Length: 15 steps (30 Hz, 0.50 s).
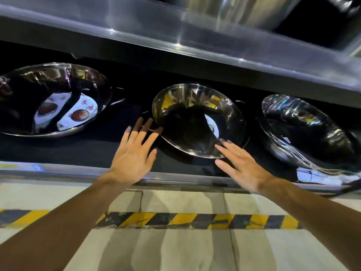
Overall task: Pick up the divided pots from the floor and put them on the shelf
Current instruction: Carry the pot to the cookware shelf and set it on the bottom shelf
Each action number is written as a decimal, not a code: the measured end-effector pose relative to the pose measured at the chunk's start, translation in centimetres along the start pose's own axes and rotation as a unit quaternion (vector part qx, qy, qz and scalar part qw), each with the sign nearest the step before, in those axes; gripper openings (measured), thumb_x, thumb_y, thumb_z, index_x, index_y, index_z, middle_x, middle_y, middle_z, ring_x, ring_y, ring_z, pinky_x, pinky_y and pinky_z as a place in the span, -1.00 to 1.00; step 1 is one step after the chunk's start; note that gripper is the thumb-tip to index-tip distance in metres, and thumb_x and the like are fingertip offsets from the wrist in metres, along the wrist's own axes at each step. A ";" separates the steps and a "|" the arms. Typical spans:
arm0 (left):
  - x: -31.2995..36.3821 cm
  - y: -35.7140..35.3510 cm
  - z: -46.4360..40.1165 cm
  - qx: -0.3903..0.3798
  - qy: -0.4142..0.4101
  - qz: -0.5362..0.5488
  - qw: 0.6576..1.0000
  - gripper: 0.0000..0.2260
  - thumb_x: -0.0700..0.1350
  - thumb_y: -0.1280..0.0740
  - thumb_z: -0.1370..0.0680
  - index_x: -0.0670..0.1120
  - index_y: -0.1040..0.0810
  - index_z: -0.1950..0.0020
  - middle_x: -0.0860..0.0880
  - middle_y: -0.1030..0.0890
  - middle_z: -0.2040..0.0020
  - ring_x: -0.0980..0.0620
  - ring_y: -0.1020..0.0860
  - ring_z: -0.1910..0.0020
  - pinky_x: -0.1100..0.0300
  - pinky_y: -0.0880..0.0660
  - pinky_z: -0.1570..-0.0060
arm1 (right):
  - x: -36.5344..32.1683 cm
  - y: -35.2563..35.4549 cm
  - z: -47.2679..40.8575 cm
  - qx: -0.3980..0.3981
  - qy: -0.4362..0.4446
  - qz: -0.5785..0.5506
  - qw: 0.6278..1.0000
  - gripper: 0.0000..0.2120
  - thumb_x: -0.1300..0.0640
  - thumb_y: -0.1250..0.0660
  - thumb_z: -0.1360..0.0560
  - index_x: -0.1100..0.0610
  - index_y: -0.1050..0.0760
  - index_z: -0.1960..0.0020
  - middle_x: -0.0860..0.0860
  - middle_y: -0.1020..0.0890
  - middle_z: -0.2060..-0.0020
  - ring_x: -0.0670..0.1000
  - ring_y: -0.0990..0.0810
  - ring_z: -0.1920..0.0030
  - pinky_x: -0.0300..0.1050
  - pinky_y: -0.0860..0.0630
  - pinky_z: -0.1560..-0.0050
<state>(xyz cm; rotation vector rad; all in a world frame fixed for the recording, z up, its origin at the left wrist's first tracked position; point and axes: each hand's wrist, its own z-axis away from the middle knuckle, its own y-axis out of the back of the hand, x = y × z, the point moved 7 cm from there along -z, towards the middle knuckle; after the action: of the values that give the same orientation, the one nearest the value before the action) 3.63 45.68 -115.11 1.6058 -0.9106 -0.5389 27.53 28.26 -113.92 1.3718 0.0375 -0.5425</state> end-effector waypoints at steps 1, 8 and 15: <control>-0.6 0.2 -0.6 0.003 0.018 0.008 1.000 -0.44 -0.02 -0.20 -0.60 0.01 -0.15 -0.59 -0.17 -0.13 -0.60 -0.22 0.04 -0.60 -0.19 0.00 -0.54 | -0.5 -0.2 0.2 -0.004 0.015 0.005 1.000 -0.29 -0.43 0.04 -0.54 -0.22 -0.01 -0.63 -0.27 0.04 -0.62 -0.28 0.20 -0.58 -0.16 0.20 -0.55; 0.9 0.9 0.5 0.026 -0.019 0.072 0.997 -0.29 -0.19 -0.28 -0.48 -0.09 -0.09 -0.60 -0.20 -0.10 -0.59 -0.20 0.01 -0.59 -0.16 -0.09 -0.53 | -1.8 0.7 0.5 0.035 0.043 -0.036 0.998 -0.34 -0.29 -0.11 -0.61 -0.25 0.06 -0.62 -0.37 -0.01 -0.57 -0.36 0.17 -0.56 -0.19 0.05 -0.51; 1.2 -0.4 0.5 -0.016 -0.031 0.040 0.999 -0.30 -0.11 -0.23 -0.53 0.05 0.02 -0.61 -0.09 0.04 -0.63 -0.17 -0.03 -0.57 -0.09 -0.06 -0.55 | 0.9 -0.4 0.1 0.023 -0.048 0.039 0.998 -0.27 -0.33 0.03 -0.56 -0.11 0.12 -0.65 -0.20 0.23 -0.63 -0.16 0.43 -0.56 -0.09 0.25 -0.49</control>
<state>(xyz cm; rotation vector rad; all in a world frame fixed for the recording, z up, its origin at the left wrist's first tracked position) 4.05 44.43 -115.42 1.5252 -1.0040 -0.5474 28.13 27.87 -114.53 1.3844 -0.1076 -0.5457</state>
